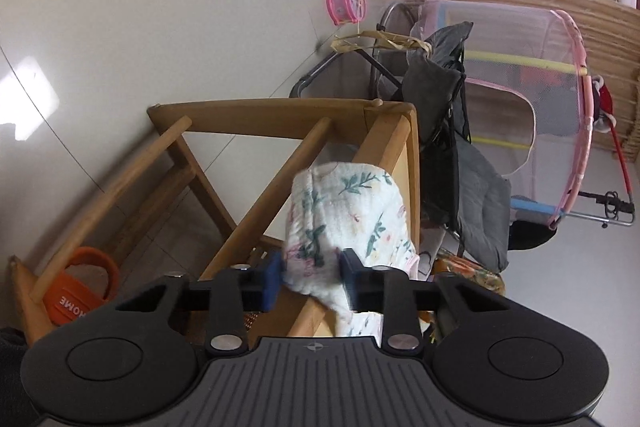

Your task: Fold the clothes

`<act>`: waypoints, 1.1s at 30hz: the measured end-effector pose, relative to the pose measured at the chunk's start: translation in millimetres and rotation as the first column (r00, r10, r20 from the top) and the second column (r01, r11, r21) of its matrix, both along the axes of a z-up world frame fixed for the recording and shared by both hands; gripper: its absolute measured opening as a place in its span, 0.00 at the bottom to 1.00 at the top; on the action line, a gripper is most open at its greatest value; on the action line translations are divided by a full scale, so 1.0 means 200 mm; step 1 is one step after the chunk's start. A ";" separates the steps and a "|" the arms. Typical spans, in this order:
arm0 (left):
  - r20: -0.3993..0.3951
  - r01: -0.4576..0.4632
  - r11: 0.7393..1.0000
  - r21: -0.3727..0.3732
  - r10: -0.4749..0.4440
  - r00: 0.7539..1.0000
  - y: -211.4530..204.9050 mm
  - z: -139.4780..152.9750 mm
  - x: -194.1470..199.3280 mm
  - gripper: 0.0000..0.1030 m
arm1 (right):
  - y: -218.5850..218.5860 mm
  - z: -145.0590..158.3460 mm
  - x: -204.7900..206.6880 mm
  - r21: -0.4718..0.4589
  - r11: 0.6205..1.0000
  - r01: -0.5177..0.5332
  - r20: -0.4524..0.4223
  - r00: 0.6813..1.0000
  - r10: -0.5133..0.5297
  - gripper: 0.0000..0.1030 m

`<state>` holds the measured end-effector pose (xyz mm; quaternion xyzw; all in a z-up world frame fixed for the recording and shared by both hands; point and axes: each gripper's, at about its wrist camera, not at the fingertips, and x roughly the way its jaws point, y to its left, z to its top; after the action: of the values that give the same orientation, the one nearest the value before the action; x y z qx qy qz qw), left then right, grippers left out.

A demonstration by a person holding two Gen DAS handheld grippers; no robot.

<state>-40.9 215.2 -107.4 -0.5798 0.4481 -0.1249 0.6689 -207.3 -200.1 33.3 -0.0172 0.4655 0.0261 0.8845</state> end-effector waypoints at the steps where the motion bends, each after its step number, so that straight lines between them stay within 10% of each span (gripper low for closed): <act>1: 0.011 0.003 1.000 0.005 -0.003 1.000 0.00 0.01 0.00 0.22 | 0.00 0.00 0.00 0.000 1.000 0.000 -0.002 1.000 0.000 0.34; 14: 0.123 0.039 0.989 0.145 -0.057 0.991 0.00 0.14 -0.03 0.15 | -0.02 -0.01 -0.01 0.012 1.000 0.007 -0.003 1.000 -0.007 0.34; 25: 0.367 0.094 0.913 0.398 -0.253 0.895 -0.13 0.44 -0.08 0.15 | -0.09 -0.04 -0.03 0.071 0.996 0.045 0.003 0.999 -0.046 0.34; 33: 0.374 0.132 0.882 0.452 -0.322 0.870 -0.21 0.55 -0.09 0.15 | -0.16 -0.05 -0.04 0.130 0.988 0.081 0.020 0.996 -0.085 0.34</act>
<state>-58.5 173.4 1.9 -0.3242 0.3684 -0.2343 0.8392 -215.4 -232.1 24.0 0.0593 0.4516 0.0192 0.8900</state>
